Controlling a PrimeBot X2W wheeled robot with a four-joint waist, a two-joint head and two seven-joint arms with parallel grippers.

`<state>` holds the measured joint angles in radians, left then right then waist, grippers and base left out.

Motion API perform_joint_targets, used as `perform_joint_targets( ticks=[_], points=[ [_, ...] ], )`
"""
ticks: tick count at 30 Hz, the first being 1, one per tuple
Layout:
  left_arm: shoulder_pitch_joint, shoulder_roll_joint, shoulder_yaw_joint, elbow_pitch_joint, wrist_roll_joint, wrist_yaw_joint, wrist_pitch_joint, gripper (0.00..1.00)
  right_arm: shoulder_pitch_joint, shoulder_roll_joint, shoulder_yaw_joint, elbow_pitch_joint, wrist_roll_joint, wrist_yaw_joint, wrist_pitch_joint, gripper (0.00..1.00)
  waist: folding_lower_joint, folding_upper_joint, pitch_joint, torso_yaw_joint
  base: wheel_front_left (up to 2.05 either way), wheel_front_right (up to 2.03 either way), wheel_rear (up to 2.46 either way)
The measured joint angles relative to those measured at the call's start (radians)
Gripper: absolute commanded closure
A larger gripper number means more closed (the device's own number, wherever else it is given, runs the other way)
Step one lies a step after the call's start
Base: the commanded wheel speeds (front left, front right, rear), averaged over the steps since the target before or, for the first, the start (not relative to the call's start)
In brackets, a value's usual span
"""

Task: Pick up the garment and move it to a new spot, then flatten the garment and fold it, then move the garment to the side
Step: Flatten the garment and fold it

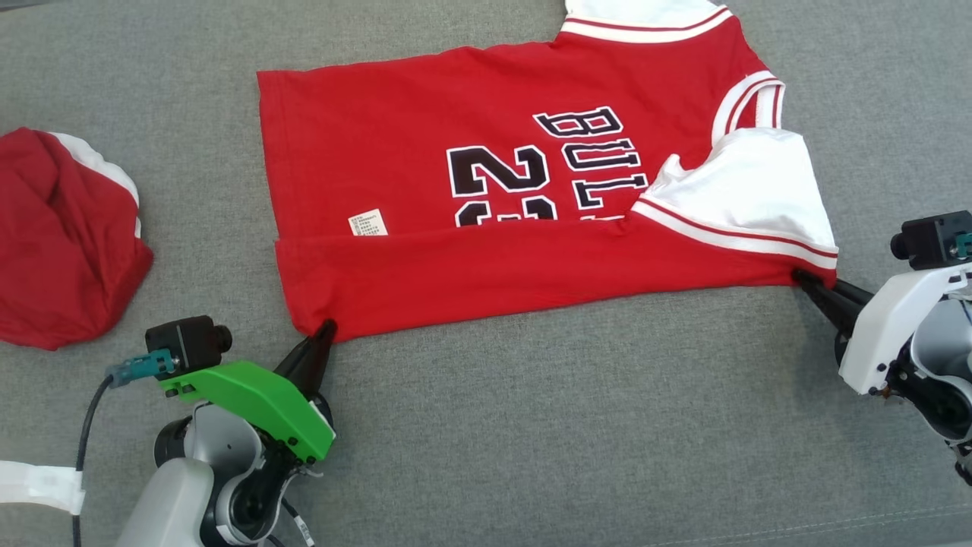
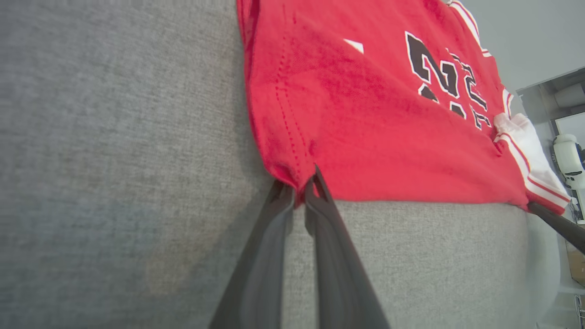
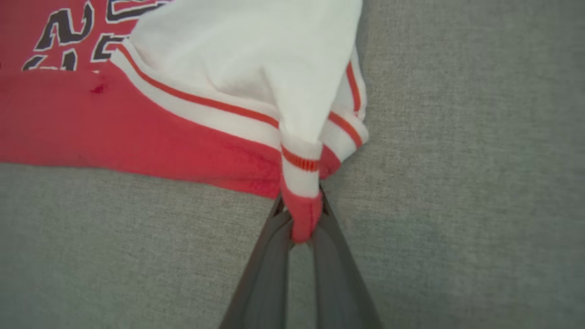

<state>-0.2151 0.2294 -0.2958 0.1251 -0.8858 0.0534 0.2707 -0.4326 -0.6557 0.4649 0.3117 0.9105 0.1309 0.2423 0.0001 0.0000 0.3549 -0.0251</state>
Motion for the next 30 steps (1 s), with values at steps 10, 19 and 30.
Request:
perform_joint_targets(
  ticks=[10, 19, 30],
  points=[
    [0.138, 0.118, 0.005, -0.23, -0.057, 0.018, 0.154, 1.0, 0.095, -0.153, -0.052, -0.123, 0.158, 0.001, 0.113, 1.0, 0.0, 0.0, -0.049, -0.003, 0.0, 0.0, 0.0],
    [0.361, 0.104, -0.021, -0.407, -0.058, 0.084, 0.127, 1.0, 0.366, -0.224, -0.118, -0.247, 0.222, 0.001, 0.152, 1.0, 0.0, 0.0, -0.021, -0.005, 0.0, 0.0, 0.0],
    [0.314, 0.18, 0.001, -0.454, 0.046, 0.138, 0.144, 0.0, 0.328, -0.261, -0.287, -0.332, 0.139, 0.001, 0.179, 0.0, 0.0, 0.0, 0.03, 0.001, 0.0, 0.0, 0.0]
  ],
)
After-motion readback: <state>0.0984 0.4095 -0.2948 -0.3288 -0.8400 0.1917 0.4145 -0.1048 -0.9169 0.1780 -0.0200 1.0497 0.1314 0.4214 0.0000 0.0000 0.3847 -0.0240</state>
